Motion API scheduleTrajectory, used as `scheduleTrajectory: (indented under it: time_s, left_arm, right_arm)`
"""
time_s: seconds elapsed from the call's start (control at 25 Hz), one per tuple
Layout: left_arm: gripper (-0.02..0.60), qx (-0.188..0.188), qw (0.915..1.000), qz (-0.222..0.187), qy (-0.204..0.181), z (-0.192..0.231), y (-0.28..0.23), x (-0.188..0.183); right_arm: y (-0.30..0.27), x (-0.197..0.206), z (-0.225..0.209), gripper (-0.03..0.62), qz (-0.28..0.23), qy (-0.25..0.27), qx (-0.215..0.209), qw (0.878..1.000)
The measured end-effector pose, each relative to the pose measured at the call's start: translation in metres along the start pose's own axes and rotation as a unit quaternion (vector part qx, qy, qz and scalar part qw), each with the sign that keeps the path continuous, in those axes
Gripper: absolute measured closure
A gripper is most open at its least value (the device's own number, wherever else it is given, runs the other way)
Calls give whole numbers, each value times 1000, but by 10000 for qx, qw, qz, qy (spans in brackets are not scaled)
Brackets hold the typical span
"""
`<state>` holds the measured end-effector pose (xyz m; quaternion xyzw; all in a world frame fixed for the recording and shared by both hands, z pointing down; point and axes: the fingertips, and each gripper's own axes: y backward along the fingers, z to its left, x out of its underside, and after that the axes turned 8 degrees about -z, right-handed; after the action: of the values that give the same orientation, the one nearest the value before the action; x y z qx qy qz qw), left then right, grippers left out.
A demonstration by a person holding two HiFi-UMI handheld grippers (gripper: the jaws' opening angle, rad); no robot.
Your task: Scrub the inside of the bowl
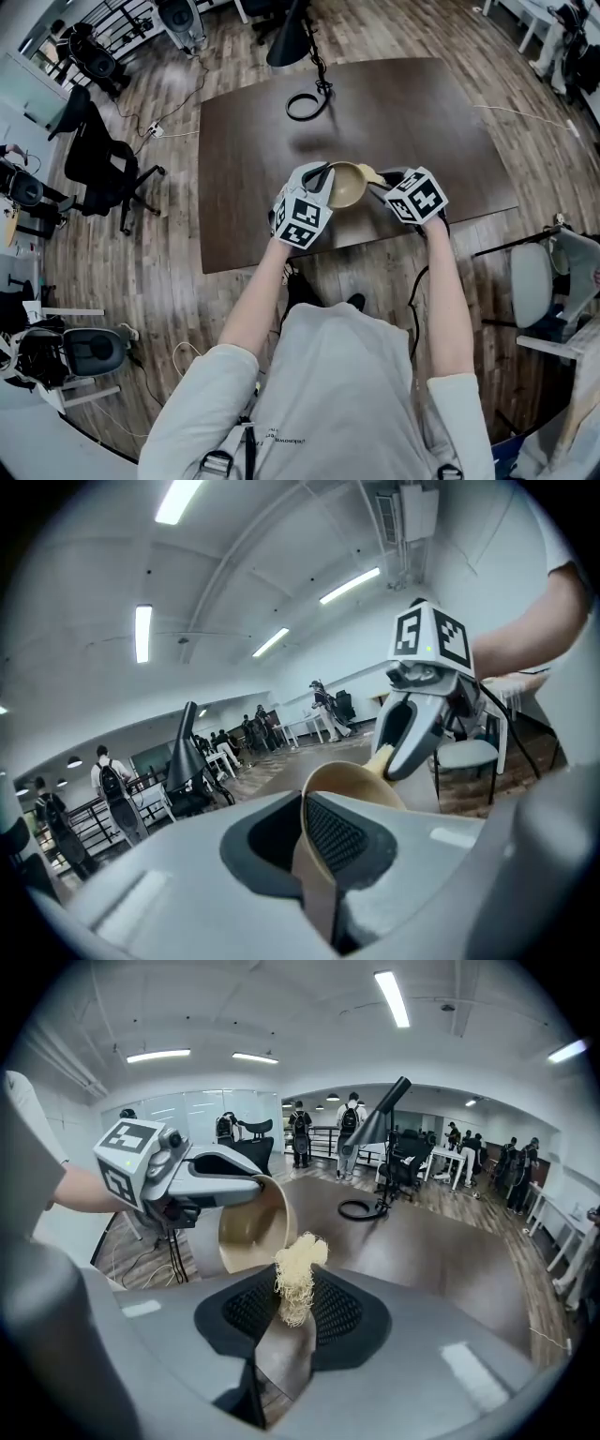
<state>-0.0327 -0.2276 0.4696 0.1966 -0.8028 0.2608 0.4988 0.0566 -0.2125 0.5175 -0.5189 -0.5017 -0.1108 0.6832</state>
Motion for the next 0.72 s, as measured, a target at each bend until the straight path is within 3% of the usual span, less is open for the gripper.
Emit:
scheduleTrajectory:
  time_s: [0.28,0.52,0.72]
  left_arm:
    - [561,-215,9968,38,769,20,-2,3]
    - [561,-272,9858,107,1656,24,-2,13]
    - [566,-176,9833,168,1805,19,-4,15]
  right_arm:
    - [-5,1,11,477,-207,99,47,9997]
    - [-11,9,15,477,-385,-72,175,9991]
    - [-15,21,17,477,-503,-247,236,9981]
